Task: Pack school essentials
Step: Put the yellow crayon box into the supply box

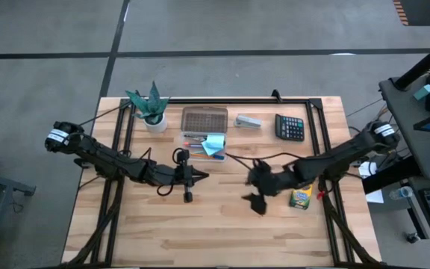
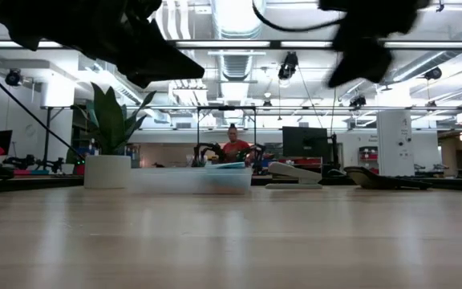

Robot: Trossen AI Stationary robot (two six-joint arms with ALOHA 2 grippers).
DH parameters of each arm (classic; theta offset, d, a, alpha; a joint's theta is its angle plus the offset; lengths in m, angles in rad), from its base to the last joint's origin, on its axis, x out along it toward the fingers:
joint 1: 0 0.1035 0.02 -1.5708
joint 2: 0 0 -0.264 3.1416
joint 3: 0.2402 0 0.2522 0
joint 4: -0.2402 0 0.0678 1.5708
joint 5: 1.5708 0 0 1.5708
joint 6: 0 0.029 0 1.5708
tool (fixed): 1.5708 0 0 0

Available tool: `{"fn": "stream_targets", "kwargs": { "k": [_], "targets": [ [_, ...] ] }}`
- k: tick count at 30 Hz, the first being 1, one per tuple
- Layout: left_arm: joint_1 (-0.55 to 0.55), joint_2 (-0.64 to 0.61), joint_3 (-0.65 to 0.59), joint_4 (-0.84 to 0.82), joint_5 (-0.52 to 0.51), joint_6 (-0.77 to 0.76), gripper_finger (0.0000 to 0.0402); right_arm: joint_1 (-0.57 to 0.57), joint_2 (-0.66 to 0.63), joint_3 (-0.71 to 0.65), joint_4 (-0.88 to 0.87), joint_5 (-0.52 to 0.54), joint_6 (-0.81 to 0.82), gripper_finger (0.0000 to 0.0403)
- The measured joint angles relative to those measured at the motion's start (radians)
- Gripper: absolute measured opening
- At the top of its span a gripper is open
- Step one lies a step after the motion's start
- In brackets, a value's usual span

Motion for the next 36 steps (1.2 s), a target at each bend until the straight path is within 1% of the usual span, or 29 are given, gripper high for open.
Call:
{"fn": "stream_targets", "kwargs": {
  "k": [3,6,8,12,14,17,21,27,31,33,36],
  "targets": [
    [0.001,0.0,0.004,0.003,-0.002,0.022,0.0,0.051,-0.044,-0.02,-0.068,-0.105,0.183,0.026],
    [0.001,0.0,0.007,0.005,-0.019,0.028,0.0,0.117,-0.069,-0.018,-0.163,-0.144,0.352,0.026],
    [0.003,0.0,0.008,0.004,-0.029,0.028,0.0,0.163,-0.074,-0.002,-0.264,-0.168,0.47,0.026],
    [0.004,0.0,0.01,0.005,-0.038,0.028,0.0,0.241,-0.067,0.022,-0.537,-0.17,0.656,0.026],
    [0.005,0.0,0.008,0.005,-0.039,0.028,0.0,0.268,-0.059,0.016,-0.67,-0.158,0.795,0.026],
    [0.005,0.0,0.008,0.005,-0.039,0.028,0.0,0.291,-0.053,-0.018,-0.795,-0.146,0.989,0.0258],
    [0.005,0.0,0.005,0.004,-0.039,0.028,0.0,0.32,-0.053,-0.077,-0.808,-0.065,1.117,0.0271],
    [0.005,0.0,0.001,0.003,-0.039,0.028,0.0,0.324,-0.053,-0.162,-0.812,-0.06,1.269,0.0322],
    [0.005,0.0,0.001,0.003,-0.039,0.028,0.0,0.356,-0.052,-0.18,-0.812,-0.049,1.376,0.0354],
    [0.005,0.0,0.001,0.002,-0.039,0.028,0.0,0.375,-0.052,-0.179,-0.81,-0.046,1.428,0.0363],
    [0.005,0.0,-0.001,0.003,-0.039,0.044,0.0,0.406,-0.051,-0.179,-0.81,-0.034,1.504,0.0365]
  ]
}}
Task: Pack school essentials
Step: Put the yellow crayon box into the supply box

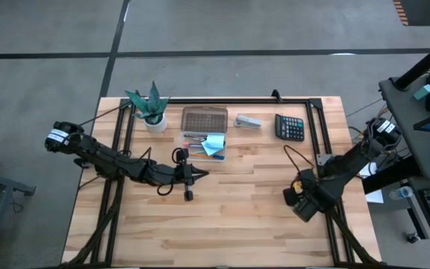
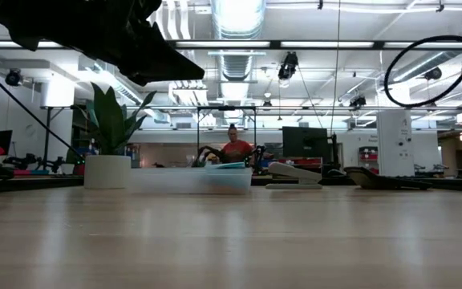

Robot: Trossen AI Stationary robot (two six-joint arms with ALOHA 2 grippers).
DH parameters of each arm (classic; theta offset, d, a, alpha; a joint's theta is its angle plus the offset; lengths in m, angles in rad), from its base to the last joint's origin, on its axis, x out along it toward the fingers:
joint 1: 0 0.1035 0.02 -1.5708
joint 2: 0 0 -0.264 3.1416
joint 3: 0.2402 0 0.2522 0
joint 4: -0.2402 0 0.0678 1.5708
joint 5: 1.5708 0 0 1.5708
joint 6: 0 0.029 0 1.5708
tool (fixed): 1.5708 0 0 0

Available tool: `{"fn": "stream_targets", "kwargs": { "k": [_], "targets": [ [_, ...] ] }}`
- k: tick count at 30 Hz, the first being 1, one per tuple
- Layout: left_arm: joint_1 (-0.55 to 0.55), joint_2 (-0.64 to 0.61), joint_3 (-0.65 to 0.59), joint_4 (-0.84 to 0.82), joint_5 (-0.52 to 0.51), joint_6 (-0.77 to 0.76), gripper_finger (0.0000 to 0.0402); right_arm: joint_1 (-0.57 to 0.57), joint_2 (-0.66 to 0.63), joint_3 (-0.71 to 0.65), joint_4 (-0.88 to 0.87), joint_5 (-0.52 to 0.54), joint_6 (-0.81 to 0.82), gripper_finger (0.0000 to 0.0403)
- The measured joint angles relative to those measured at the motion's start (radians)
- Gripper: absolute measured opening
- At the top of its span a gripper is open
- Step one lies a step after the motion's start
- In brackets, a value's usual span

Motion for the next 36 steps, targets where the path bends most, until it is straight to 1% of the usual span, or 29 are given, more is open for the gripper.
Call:
{"fn": "stream_targets", "kwargs": {
  "k": [7,10,16,18,19,21,23,24,25,28,31,34,36],
  "targets": [
    [0.0,0.0,-0.007,0.0,0.0,0.0,0.0,0.065,0.068,-0.011,0.006,0.013,0.176,0.0366],
    [0.0,0.0,-0.009,0.0,0.0,0.001,0.0,0.074,0.102,-0.011,0.024,0.014,0.203,0.0366],
    [0.0,0.0,-0.013,0.0,0.0,0.001,0.0,0.076,0.129,-0.011,0.035,0.032,0.212,0.0366],
    [0.0,0.0,-0.014,0.0,0.0,0.001,0.0,0.075,0.135,-0.011,0.055,0.063,0.213,0.0366],
    [0.0,0.0,-0.014,0.0,0.0,0.001,0.0,0.075,0.137,-0.011,0.074,0.101,0.213,0.0366],
    [0.0,0.0,-0.014,0.001,-0.001,0.001,0.0,0.074,0.137,-0.011,0.142,0.22,0.2,0.0366],
    [0.0,0.0,-0.014,0.001,-0.002,0.001,0.0,0.06,0.136,-0.011,0.231,0.351,0.162,0.0366],
    [0.0,0.0,-0.014,0.001,-0.002,0.001,0.0,0.046,0.136,-0.008,0.263,0.389,0.123,0.0366],
    [0.0,0.0,-0.014,0.001,-0.003,0.001,0.0,0.03,0.136,-0.001,0.275,0.404,0.072,0.0366],
    [0.0,0.0,-0.014,0.001,-0.007,0.001,0.0,-0.018,0.133,0.037,0.261,0.375,-0.061,0.0366],
    [-0.001,0.0,-0.014,0.0,-0.007,0.0,0.0,-0.038,0.136,0.067,0.252,0.373,-0.196,0.0366],
    [-0.013,0.0,-0.016,-0.002,-0.007,0.0,0.0,-0.039,0.13,0.075,0.251,0.369,-0.396,0.0366],
    [-0.02,0.0,-0.016,0.0,-0.007,0.0,0.0,-0.033,0.113,0.071,0.265,0.332,-0.534,0.0366]
  ]
}}
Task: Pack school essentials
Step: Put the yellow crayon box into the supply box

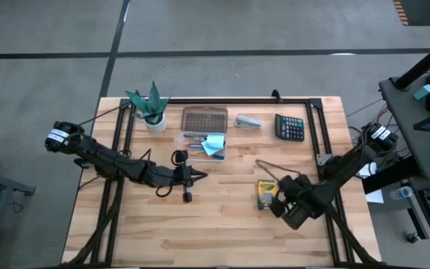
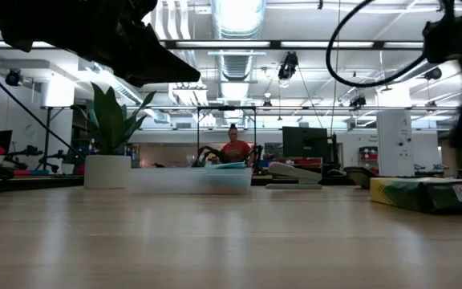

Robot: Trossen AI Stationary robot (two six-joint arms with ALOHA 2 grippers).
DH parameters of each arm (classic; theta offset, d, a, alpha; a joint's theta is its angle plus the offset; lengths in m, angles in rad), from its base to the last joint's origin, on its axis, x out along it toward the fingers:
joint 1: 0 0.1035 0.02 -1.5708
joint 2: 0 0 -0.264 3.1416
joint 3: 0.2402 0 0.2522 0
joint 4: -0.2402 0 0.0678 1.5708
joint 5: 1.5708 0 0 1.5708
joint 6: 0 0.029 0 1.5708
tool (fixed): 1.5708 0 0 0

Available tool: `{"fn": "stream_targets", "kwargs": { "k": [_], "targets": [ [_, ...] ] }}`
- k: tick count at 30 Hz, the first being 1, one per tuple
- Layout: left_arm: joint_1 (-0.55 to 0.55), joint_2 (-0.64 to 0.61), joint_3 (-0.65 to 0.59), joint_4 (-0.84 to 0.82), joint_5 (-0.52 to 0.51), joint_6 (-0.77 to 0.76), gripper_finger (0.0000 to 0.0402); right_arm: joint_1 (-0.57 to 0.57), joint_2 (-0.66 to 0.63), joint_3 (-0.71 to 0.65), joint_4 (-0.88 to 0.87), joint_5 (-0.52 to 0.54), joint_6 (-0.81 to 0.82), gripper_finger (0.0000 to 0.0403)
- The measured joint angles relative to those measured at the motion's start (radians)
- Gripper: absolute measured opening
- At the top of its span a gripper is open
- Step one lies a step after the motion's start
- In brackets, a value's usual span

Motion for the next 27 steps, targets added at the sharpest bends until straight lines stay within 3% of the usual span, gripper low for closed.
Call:
{"fn": "stream_targets", "kwargs": {
  "k": [6,12,16,21,24,27],
  "targets": [
    [-0.006,0.0,0.003,0.002,0.01,-0.021,0.0,0.051,-0.017,-0.044,0.146,-0.098,-0.42,0.035],
    [-0.013,0.0,0.003,0.001,0.012,-0.101,0.0,0.068,-0.019,-0.119,0.19,-0.137,-0.431,0.0324],
    [-0.015,0.0,0.006,0.0,0.012,-0.104,0.0,0.067,-0.017,-0.178,0.242,-0.087,-0.42,0.0309],
    [-0.015,0.0,0.015,0.001,0.013,-0.104,0.0,0.04,-0.016,-0.215,0.327,0.051,-0.407,0.0256],
    [-0.015,0.0,0.016,0.002,0.013,-0.104,0.0,0.003,-0.01,-0.227,0.596,0.174,-0.546,0.0216],
    [-0.015,0.0,0.016,0.002,0.012,-0.114,0.0,-0.067,-0.003,-0.221,0.821,0.198,-0.79,0.0179]
  ]
}}
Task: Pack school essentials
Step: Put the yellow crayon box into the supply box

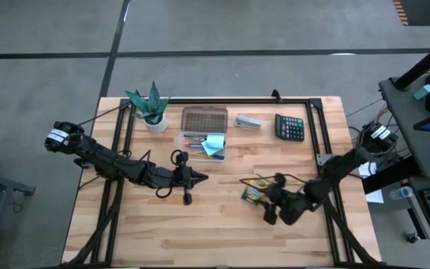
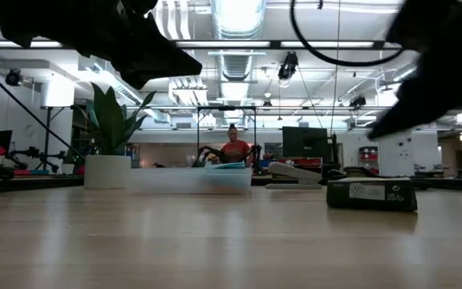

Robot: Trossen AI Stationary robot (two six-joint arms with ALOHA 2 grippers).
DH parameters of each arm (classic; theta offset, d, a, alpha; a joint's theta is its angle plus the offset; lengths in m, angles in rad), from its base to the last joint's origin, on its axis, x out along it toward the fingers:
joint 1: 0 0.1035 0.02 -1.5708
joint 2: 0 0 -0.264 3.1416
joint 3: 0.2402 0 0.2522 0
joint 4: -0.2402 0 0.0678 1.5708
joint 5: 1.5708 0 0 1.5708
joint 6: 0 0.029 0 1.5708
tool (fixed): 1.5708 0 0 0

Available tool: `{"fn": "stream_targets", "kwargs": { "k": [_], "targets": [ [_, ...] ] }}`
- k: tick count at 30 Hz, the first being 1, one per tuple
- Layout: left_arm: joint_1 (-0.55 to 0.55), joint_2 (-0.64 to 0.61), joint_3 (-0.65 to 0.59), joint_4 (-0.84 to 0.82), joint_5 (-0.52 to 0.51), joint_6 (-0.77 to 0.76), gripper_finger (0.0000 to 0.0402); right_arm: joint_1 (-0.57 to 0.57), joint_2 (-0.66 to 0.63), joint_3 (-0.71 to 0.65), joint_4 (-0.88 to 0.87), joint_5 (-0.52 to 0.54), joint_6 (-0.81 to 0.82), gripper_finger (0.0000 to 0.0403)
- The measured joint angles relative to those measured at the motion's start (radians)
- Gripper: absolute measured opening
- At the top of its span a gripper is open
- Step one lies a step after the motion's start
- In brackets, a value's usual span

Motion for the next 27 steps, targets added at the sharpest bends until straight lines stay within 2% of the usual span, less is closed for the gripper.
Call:
{"fn": "stream_targets", "kwargs": {
  "k": [2,5,7,10,15,18,22,25,27],
  "targets": [
    [-0.001,0.0,0.0,0.0,0.0,-0.033,0.0,-0.03,-0.006,0.036,0.011,-0.007,-0.177,0.0158],
    [-0.008,0.0,0.0,-0.001,0.004,-0.102,0.0,-0.035,-0.052,0.109,-0.146,0.049,-0.355,0.0129],
    [-0.011,0.0,0.003,-0.004,0.007,-0.145,0.0,-0.044,-0.094,0.149,-0.289,0.102,-0.402,0.0111],
    [-0.011,0.007,0.033,0.0,-0.001,-0.15,0.0,-0.082,-0.169,0.158,-0.459,0.096,-0.412,0.0079],
    [-0.009,0.063,0.136,0.005,-0.024,-0.131,0.0,-0.215,-0.28,0.123,-0.561,0.017,-0.337,0.0019],
    [-0.009,0.122,0.197,0.001,-0.025,-0.099,0.0,-0.277,-0.318,0.087,-0.6,-0.112,-0.257,0.001],
    [-0.009,0.193,0.249,0.0,0.001,-0.095,0.0,-0.254,-0.332,0.074,-0.715,-0.267,-0.151,0.0009],
    [-0.01,0.233,0.257,-0.003,0.031,-0.095,0.0,-0.213,-0.335,0.074,-0.831,-0.318,-0.018,0.0009],
    [-0.01,0.25,0.256,-0.005,0.039,-0.096,0.0,-0.192,-0.329,0.069,-0.849,-0.353,0.048,0.0009]
  ]
}}
